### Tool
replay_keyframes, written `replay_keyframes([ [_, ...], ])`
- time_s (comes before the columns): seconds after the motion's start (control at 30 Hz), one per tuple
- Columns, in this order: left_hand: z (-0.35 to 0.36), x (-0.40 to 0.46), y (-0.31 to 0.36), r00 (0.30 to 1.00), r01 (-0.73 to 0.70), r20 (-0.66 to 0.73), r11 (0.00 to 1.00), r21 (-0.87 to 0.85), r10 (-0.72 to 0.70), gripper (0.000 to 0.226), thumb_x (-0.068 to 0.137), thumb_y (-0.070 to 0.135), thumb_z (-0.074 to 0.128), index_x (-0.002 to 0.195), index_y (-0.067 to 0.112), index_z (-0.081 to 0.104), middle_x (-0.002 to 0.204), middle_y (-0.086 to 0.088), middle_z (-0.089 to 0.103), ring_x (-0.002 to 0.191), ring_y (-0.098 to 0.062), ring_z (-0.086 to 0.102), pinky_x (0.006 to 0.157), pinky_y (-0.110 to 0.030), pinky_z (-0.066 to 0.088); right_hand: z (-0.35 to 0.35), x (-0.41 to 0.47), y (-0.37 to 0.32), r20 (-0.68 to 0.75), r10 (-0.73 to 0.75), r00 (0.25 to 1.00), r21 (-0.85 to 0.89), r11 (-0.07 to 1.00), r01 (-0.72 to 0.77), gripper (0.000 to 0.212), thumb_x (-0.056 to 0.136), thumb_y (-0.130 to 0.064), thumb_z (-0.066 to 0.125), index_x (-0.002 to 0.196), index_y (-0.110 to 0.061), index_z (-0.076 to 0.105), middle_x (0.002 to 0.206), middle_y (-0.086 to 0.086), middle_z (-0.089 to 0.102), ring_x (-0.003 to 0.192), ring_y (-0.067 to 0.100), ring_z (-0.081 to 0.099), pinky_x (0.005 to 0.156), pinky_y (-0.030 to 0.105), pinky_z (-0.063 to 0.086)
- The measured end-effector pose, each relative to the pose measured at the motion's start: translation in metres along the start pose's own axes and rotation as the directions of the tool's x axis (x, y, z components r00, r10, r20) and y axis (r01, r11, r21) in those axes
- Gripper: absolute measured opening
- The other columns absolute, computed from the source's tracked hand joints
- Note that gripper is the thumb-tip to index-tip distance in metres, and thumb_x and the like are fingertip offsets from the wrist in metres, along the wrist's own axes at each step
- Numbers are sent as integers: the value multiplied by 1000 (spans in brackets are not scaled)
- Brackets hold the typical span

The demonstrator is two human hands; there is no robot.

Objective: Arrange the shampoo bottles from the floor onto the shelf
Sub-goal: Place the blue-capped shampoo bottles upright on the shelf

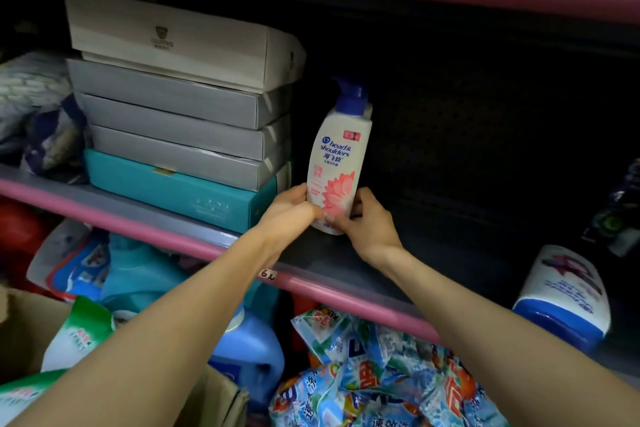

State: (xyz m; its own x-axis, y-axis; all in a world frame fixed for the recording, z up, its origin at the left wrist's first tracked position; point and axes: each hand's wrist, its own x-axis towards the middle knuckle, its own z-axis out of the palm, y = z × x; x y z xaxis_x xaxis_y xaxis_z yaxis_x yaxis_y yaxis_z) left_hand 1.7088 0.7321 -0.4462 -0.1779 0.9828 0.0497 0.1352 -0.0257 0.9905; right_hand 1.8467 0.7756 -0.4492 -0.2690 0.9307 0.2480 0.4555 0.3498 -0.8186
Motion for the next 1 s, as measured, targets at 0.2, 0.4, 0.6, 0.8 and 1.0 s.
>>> replay_keyframes([
  [0.2,-2,10,-8,999,48,26,998,-39,-47,49,75,-3,58,118,19,64,112,0,71,111,-20,62,105,-40,43,9,5,10,-72,-19,997,43,999,22,38,85,-17,71,119,-8,58,113,8,67,102,19,64,84,26,51],
  [0.4,-3,10,-11,997,71,31,997,-32,-70,51,78,-3,53,123,20,62,116,0,69,112,-19,61,105,-40,43,13,6,16,-140,-2,990,30,1000,6,39,83,-20,73,116,-8,56,107,7,67,98,19,64,82,31,53],
  [0.6,-2,9,-12,999,53,13,999,-6,-53,53,79,-3,53,124,25,60,110,12,66,117,-15,56,107,-34,39,13,7,16,-170,8,985,9,1000,-6,30,86,-17,69,113,-7,61,107,9,69,98,20,65,87,34,53],
  [0.8,-2,8,-12,999,44,5,999,28,-44,54,79,0,54,126,26,59,108,15,65,116,-11,54,110,-35,36,12,6,17,-176,-15,984,-9,1000,13,29,87,-16,67,114,-7,64,109,9,70,100,19,65,89,33,53],
  [1.0,-1,6,-10,998,48,27,997,66,-50,58,76,4,55,130,27,55,122,8,64,119,-13,53,110,-36,35,11,5,18,-181,-2,983,61,998,13,31,87,-19,68,116,-9,66,108,5,70,93,8,62,81,19,48],
])
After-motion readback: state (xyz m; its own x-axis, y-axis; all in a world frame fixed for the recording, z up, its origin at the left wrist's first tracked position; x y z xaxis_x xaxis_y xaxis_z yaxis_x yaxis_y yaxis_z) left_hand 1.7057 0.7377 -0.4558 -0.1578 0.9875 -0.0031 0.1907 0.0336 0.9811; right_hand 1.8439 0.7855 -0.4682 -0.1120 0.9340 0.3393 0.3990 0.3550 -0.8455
